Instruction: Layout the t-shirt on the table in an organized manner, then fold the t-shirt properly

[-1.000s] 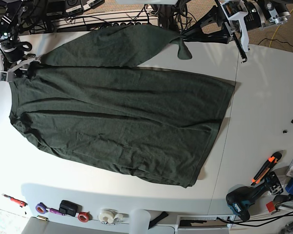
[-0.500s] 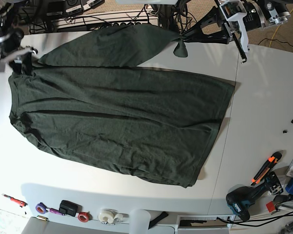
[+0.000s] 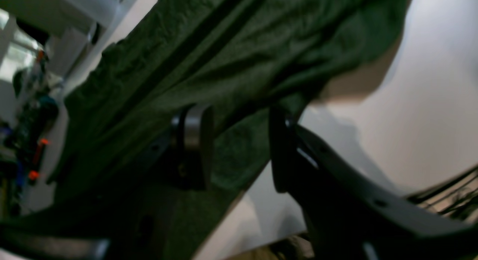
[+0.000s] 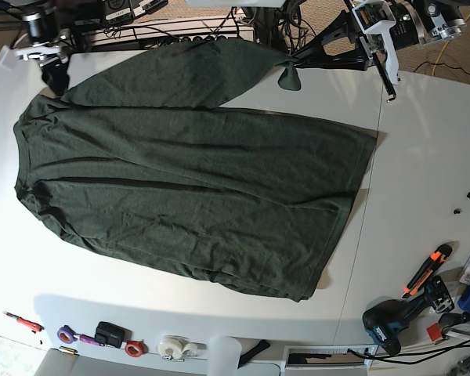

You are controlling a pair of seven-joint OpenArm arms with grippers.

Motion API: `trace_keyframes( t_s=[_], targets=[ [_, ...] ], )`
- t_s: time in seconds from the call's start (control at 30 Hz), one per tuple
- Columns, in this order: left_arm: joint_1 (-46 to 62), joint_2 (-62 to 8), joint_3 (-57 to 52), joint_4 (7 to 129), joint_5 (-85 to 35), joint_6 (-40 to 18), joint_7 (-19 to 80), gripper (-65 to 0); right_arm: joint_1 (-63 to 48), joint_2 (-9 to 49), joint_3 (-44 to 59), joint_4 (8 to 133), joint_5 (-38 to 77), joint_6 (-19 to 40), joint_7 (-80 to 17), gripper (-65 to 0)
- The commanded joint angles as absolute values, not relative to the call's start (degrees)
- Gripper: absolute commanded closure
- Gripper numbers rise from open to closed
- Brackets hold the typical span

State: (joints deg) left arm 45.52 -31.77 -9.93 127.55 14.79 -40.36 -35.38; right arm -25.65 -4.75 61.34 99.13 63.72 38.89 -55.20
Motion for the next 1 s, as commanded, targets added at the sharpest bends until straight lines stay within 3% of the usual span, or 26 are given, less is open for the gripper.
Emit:
trace_keyframes(
  t_s=[0.0,0.27,0.73,0.77,0.87,0.9,0.97],
  targets=[
    [45.8,-32.2,-10.2,128.4,13.3,-40.0,-36.9,0.0,-25.4,-4.4,61.6,99.6,65.6,39.1,-54.0,-24.9],
    [45.8,-32.2,-10.2,128.4,13.3,-40.0,-36.9,0.0,-24.0,-4.8,61.6,93.8,65.0,35.0,-52.1,-24.9],
    [45.8,-32.2,-10.2,128.4,13.3,-40.0,-36.9,0.0,-19.3,-4.3,61.5,85.7,64.9,34.9,-54.6,-24.6],
    [45.8,-32.2,-10.2,128.4,13.3,-40.0,-36.9,0.0,-19.4,-3.9,61.5,85.7,64.8,34.9,-55.0,-22.8],
    [45.7,-32.2,-10.2,128.4,13.3,-40.0,-36.9,0.0,-19.4,-3.0,61.5,85.7,64.0,34.9,-55.6,-3.6],
    [45.7,-32.2,-10.2,128.4,13.3,-40.0,-36.9,0.0,-19.4,-2.7,61.5,85.7,63.8,34.9,-55.6,0.0],
    [45.7,-32.2,-10.2,128.4,13.3,-40.0,-36.9,0.0,-19.5,-2.1,61.5,85.8,63.4,34.9,-56.3,0.0]
  ],
)
